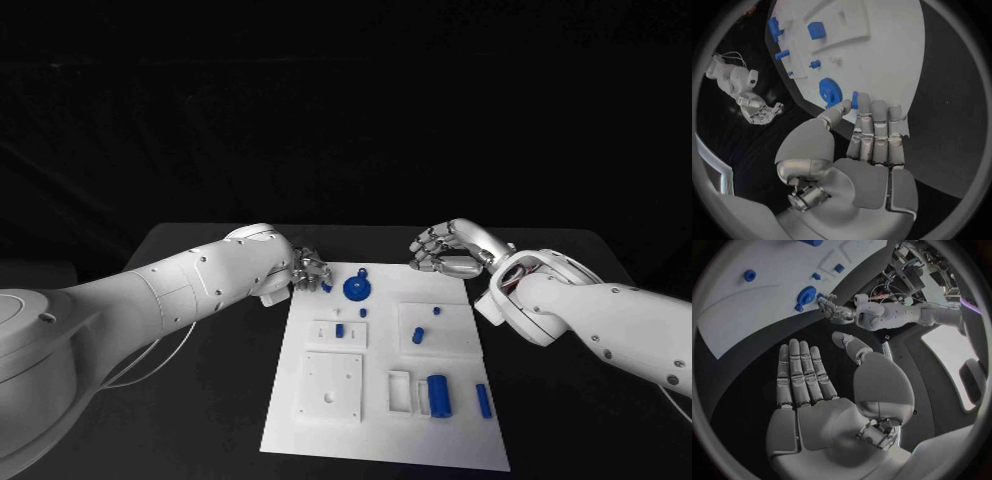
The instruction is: Assemble the parts on the task board
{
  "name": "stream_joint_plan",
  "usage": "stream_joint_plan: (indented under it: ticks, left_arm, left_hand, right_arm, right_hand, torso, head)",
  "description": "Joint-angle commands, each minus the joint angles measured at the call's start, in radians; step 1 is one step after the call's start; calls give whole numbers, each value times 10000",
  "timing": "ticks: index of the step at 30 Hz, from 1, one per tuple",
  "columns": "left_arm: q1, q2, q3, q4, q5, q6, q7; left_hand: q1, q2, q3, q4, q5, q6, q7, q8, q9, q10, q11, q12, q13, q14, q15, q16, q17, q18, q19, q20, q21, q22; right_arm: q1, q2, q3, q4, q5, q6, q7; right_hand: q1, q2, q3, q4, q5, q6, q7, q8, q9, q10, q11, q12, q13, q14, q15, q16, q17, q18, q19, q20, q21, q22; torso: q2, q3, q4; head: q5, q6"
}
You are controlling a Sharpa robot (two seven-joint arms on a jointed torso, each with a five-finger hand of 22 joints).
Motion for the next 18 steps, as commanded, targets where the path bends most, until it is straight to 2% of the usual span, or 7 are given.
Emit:
stream_joint_plan:
  ticks: [1,5,7,11,12,18]
  left_arm:
    - [-123,-110,-59,219,-140,-35,-31]
    - [-120,-361,-52,603,-73,-383,10]
    - [-115,-517,-49,845,26,-642,36]
    - [-106,-871,-45,1386,228,-1195,81]
    - [-104,-943,-45,1499,229,-1290,86]
    - [-69,-1487,-45,2351,229,-1756,36]
  left_hand:
    - [-6,99,-3,-47,93,181,-55,220,128,369,-209,53,46,252,-114,90,37,-41,163,-910,96,56]
    - [-101,68,-39,-58,223,385,-173,410,282,664,-330,222,167,525,-275,255,128,-9,413,-1028,216,132]
    - [-150,30,-40,-83,479,479,-236,509,391,838,-400,338,251,695,-395,342,180,14,582,-1113,314,175]
    - [-216,-60,-31,-114,852,606,-303,615,519,992,-458,409,315,848,-485,403,226,25,721,-1192,395,193]
    - [-257,-151,-49,-87,911,744,-358,690,579,1141,-499,465,349,972,-529,463,260,40,822,-1236,452,198]
    - [-290,-253,-10,-43,1016,926,-429,744,683,1362,-572,478,387,1163,-617,499,304,60,984,-1327,539,192]
  right_arm:
    - [-3,-17,5,21,11,58,111]
    - [-3,-44,5,18,11,52,113]
    - [-3,-67,5,23,12,50,111]
    - [-3,-98,5,24,12,46,110]
    - [-3,-105,5,25,12,43,112]
    - [-3,-142,5,38,12,37,113]
  right_hand:
    - [36,-32,-55,33,45,-65,15,3,-15,57,-17,-71,-15,40,17,-47,-11,-110,-48,1,-32,15]
    - [37,-33,-56,34,47,-66,15,2,-16,59,-17,-76,-18,40,19,-50,-13,-109,-50,2,-33,16]
    - [40,-34,-57,34,49,-67,15,3,-17,60,-17,-80,-21,39,19,-51,-14,-109,-51,3,-34,17]
    - [44,-37,-59,32,52,-68,16,3,-17,61,-18,-87,-24,39,20,-54,-16,-108,-54,3,-35,19]
    - [46,-37,-59,32,53,-68,16,3,-18,62,-18,-88,-25,38,20,-55,-17,-108,-54,3,-36,20]
    - [52,-41,-61,30,55,-69,16,4,-19,64,-19,-97,-30,38,21,-58,-20,-107,-57,3,-38,22]
  torso:
    - [0,-1,-3]
    - [-1,-1,-1]
    - [-4,3,1]
    - [-16,7,18]
    - [-18,9,23]
    - [-18,7,17]
  head:
    - [1,4]
    - [-8,-4]
    - [-9,-9]
    - [-24,-23]
    - [-27,-25]
    - [-1,-31]
